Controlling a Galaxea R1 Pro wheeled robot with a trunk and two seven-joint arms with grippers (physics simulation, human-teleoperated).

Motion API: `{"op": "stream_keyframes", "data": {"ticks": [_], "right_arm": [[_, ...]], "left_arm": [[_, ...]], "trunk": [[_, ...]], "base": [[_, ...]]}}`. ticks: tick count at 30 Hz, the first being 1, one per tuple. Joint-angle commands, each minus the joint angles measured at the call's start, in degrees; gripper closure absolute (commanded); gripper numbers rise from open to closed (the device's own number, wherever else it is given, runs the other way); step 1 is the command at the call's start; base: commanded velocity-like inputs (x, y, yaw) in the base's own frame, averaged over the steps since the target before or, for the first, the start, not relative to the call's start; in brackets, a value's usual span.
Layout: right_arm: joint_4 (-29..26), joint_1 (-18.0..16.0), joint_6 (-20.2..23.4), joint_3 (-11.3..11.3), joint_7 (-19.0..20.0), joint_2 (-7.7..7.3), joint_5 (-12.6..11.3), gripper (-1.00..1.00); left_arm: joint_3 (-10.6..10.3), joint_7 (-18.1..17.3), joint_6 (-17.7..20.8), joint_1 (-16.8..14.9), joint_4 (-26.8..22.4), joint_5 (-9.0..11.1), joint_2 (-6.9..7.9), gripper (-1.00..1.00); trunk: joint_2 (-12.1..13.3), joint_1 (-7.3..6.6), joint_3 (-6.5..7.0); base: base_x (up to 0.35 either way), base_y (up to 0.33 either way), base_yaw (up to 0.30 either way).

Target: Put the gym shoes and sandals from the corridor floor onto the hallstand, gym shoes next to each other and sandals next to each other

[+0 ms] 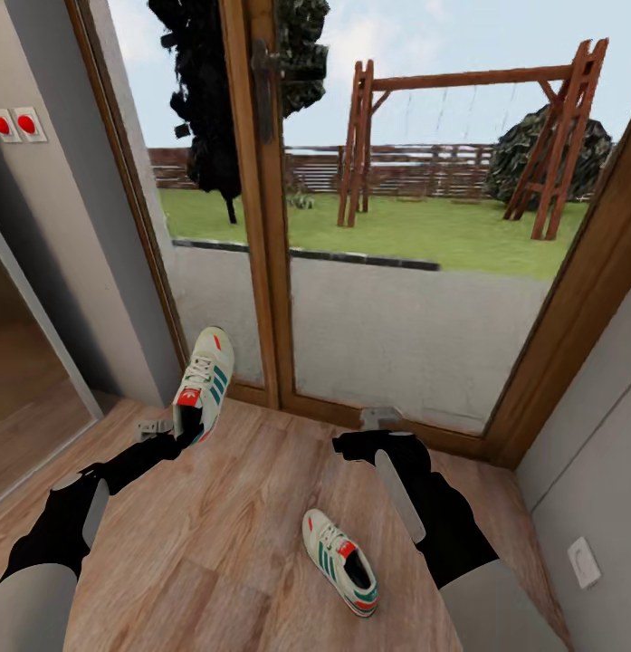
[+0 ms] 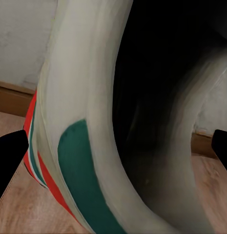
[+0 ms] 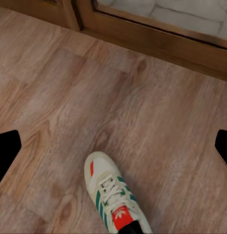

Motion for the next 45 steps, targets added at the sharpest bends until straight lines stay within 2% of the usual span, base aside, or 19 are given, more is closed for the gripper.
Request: {"op": "stream_keyframes", "data": {"ticks": [1,8,28,30,33,34,36,37,38,40,41,42,45], "right_arm": [[-0.06,-0.03,0.14,0.06,-0.56,-0.01,-0.59,-1.0],[-0.06,-0.03,0.14,0.06,-0.56,0.02,-0.6,-1.0],[0.14,-0.03,0.15,0.13,-0.56,-0.02,-0.6,-1.0],[0.42,-0.03,-1.16,0.13,-0.51,-0.03,-0.66,-1.0],[1.54,-0.03,-7.4,0.14,-0.47,-0.04,-0.68,-1.0],[4.43,-0.03,-13.17,0.15,-0.41,-0.04,-0.64,-1.0],[10.51,-0.03,-21.23,0.18,-0.34,-0.04,-0.6,-1.0],[16.0,-0.02,-27.23,0.21,-0.32,-0.04,-0.56,-1.0],[17.94,-0.02,-29.21,0.21,-0.31,-0.04,-0.55,-1.0],[25.71,-0.03,-37.31,0.27,-0.3,-0.04,-0.46,-1.0],[27.55,-0.03,-39.29,0.28,-0.3,-0.04,-0.4,-1.0],[32.7,-0.03,-44.47,0.36,-0.3,-0.04,-0.21,-1.0],[39.92,-0.03,-49.66,0.46,-0.29,-0.04,-0.05,-1.0]], "left_arm": [[0.23,-0.37,0.55,-0.06,-0.06,-0.07,-0.05,1.0],[0.26,-0.37,0.55,-0.06,-0.06,-0.07,-0.05,1.0],[0.17,-0.37,0.51,-0.06,-0.06,-0.31,-0.01,1.0],[0.04,-0.37,0.48,-0.06,-0.1,-0.56,0.02,1.0],[-0.08,-0.37,0.47,-0.06,-0.13,-0.69,0.09,1.0],[-0.26,-0.37,0.48,-0.06,-0.14,-0.81,0.12,1.0],[-0.61,-0.37,0.57,-0.07,-0.14,-1.33,0.18,1.0],[-0.85,-0.37,0.76,-0.07,-0.16,-1.92,0.17,1.0],[-0.94,-0.37,0.86,-0.07,-0.18,-2.15,0.14,1.0],[-1.74,-0.37,1.36,-0.09,-0.2,-3.15,0.03,1.0],[-2.15,-0.37,1.52,-0.1,-0.21,-3.34,0.0,1.0],[-3.9,-0.37,1.96,-0.11,-0.22,-3.76,-0.11,1.0],[-7.62,-0.37,2.54,-0.14,-0.23,-4.03,-0.17,1.0]], "trunk": [[-0.02,0.02,-0.05],[-0.02,0.02,-0.05],[-0.02,0.02,-0.05],[-0.02,0.02,-0.05],[-0.02,0.02,-0.05],[-0.02,0.02,-0.05],[-0.02,0.02,-0.05],[-0.02,0.02,-0.05],[-0.02,0.02,-0.05],[-0.02,0.02,-0.05],[-0.02,0.02,-0.05],[-0.02,0.02,-0.05],[-0.02,0.02,-0.05]], "base": [[0.249,-0.203,0.268],[0.122,-0.085,0.116],[0.006,-0.056,0.006],[0.0,0.0,0.0],[0.0,0.0,0.0],[0.0,0.0,0.0],[0.0,0.0,0.0],[0.0,0.0,0.0],[0.0,0.0,0.0],[0.0,0.0,0.0],[0.0,0.0,0.0],[0.0,0.0,0.0],[0.0,0.0,0.0]]}}
